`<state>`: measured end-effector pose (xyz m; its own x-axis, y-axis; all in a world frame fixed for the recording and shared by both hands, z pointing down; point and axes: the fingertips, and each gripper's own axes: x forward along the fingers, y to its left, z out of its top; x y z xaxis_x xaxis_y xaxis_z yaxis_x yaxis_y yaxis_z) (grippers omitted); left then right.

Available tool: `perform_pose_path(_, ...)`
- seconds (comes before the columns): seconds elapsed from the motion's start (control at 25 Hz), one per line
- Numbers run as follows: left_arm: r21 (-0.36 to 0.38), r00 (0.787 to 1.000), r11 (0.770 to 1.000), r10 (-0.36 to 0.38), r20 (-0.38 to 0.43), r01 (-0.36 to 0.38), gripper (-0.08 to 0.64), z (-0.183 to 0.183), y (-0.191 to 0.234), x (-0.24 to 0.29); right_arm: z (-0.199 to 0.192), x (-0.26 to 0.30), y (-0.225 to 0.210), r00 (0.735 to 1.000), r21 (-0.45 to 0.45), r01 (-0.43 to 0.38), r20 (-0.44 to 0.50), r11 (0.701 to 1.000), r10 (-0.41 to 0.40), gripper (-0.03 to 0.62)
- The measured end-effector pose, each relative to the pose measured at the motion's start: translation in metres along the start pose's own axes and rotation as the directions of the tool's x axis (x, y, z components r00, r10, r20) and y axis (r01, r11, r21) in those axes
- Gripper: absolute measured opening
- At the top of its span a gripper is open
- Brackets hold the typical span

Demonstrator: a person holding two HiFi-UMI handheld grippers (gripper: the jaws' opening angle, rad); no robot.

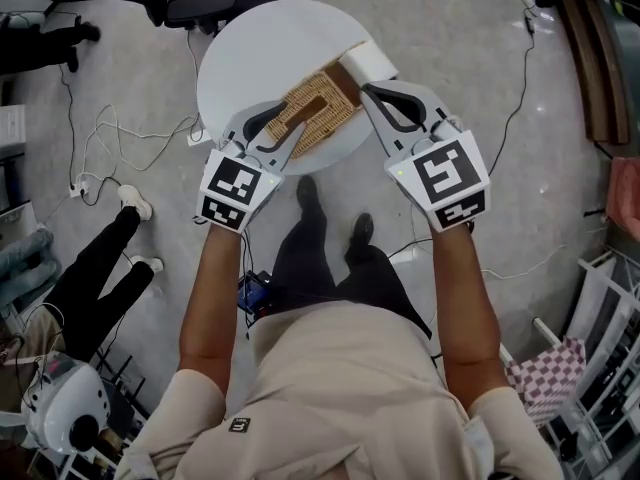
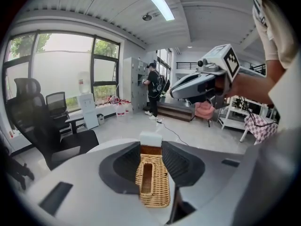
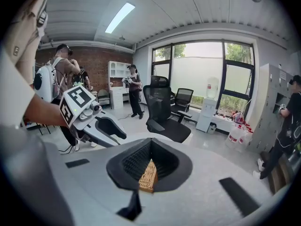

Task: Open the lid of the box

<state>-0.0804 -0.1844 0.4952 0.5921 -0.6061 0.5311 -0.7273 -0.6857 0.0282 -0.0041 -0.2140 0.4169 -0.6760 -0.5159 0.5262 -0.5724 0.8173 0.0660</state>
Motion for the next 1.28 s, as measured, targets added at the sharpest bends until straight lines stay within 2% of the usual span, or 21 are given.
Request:
perform_pose_path(0.28, 0.023, 0.993, 0.998, -0.05, -0.105, 0.053, 0.169, -0.039, -0.014, 0.026, -0.025, 0.011, -0.001, 1.0, 0.032, -0.002, -0.031, 0.999, 0.003, -0.008)
perform_pose_path(0.52, 0.096, 0.971, 0.991, -0.073, -0.226, 0.097, 0.23, -0.077, -0.027, 0.045, -0.045, 0.02, 0.003, 0.999, 0.05, -0.007, -0.051, 0.999, 0.01, -0.008)
perform_pose_path(0.8, 0.183, 0.93, 0.974, -0.056, -0.362, 0.13, 0.285, -0.12, -0.038, 0.063, -0.067, 0.026, 0.008, 0.997, 0.07, -0.013, -0.08, 0.997, 0.018, -0.008)
perform_pose_path(1.04, 0.268, 0.889, 0.952, -0.01, -0.458, 0.149, 0.308, -0.148, -0.04, 0.074, -0.084, 0.029, 0.011, 0.995, 0.08, -0.012, -0.1, 0.997, 0.02, -0.008)
perform_pose_path(1.16, 0.292, 0.879, 0.946, 0.016, -0.477, 0.141, 0.308, -0.154, -0.038, 0.08, -0.089, 0.029, 0.01, 0.994, 0.089, -0.013, -0.106, 0.996, 0.022, -0.008)
perform_pose_path(1.28, 0.285, 0.876, 0.949, 0.023, -0.482, 0.132, 0.308, -0.158, -0.037, 0.083, -0.095, 0.029, 0.009, 0.993, 0.096, -0.012, -0.112, 0.995, 0.022, -0.008)
